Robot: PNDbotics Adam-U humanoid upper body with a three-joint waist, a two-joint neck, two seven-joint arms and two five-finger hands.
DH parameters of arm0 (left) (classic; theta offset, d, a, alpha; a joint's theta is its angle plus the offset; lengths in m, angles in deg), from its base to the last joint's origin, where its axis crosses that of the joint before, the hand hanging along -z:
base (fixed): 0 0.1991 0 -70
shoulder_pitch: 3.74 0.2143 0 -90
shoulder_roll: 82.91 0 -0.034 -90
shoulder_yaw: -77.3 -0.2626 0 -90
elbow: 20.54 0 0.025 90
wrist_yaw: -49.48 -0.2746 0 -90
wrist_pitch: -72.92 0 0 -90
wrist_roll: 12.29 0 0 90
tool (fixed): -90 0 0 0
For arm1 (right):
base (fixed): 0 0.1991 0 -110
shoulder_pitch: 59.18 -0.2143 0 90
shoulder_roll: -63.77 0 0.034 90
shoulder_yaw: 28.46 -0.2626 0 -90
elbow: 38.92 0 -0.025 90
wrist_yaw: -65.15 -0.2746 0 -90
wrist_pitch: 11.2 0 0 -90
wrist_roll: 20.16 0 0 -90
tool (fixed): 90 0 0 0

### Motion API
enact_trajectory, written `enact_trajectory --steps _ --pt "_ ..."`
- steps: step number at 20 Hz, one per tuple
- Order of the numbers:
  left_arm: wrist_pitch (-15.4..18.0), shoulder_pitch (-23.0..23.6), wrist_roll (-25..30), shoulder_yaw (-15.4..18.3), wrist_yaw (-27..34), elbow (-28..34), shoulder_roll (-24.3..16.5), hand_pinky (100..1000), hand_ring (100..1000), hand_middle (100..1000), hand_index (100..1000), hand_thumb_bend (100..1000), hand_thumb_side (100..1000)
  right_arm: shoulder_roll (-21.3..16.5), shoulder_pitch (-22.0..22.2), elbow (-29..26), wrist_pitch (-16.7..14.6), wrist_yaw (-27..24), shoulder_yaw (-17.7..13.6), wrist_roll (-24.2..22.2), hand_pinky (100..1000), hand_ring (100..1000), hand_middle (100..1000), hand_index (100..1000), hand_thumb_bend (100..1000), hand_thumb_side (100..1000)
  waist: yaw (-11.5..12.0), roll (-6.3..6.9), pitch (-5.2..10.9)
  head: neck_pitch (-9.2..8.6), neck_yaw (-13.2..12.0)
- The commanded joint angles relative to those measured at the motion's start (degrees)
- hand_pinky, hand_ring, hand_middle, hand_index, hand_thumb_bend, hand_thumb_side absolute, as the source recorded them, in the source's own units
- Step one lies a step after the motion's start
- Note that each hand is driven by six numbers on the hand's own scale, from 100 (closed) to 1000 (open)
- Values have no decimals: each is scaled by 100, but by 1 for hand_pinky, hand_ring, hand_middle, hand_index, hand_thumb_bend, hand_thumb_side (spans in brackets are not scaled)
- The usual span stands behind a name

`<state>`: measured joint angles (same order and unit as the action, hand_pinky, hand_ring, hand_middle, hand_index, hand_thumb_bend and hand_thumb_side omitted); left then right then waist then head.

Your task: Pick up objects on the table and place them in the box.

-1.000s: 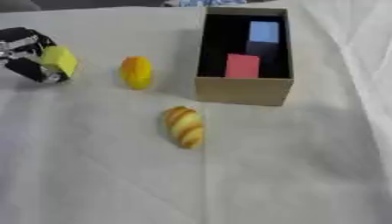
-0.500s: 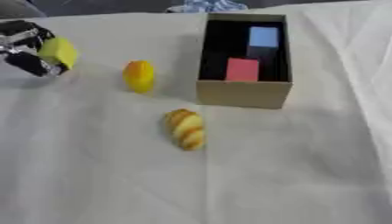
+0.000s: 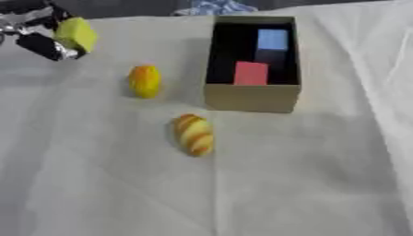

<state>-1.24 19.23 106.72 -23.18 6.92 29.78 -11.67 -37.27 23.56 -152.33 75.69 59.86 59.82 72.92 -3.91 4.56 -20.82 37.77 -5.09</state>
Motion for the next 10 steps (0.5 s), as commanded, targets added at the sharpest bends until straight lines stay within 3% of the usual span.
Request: enact_trajectory --steps 1,2,3,4,10 --pt "203 -418 265 -361 24 179 275 776 675 619 764 339 449 -151 -51 -118 -4 -40 -20 -39 882 779 750 882 100 727 -19 -27 140 1 -10" --pt "233 -550 352 -432 2 143 415 776 676 619 764 339 448 -153 -56 -118 -3 -41 -20 -41 882 779 750 882 100 727 -36 -24 139 0 -8" --pt "249 -667 440 -465 -28 106 558 777 677 620 765 361 557 -156 -59 -118 -3 -41 -19 -43 882 779 749 882 100 727 -49 -20 138 1 -9" --pt "256 -765 521 -472 -65 75 694 777 677 621 765 341 449 -158 -64 -118 -3 -41 -19 -44 882 779 749 882 100 727 -59 -15 136 3 -12" --pt "300 -1139 663 -432 -296 -28 1183 781 682 626 768 343 457 -168 -141 -118 -4 -61 15 -84 882 779 748 882 100 727 -163 48 112 -20 -87"
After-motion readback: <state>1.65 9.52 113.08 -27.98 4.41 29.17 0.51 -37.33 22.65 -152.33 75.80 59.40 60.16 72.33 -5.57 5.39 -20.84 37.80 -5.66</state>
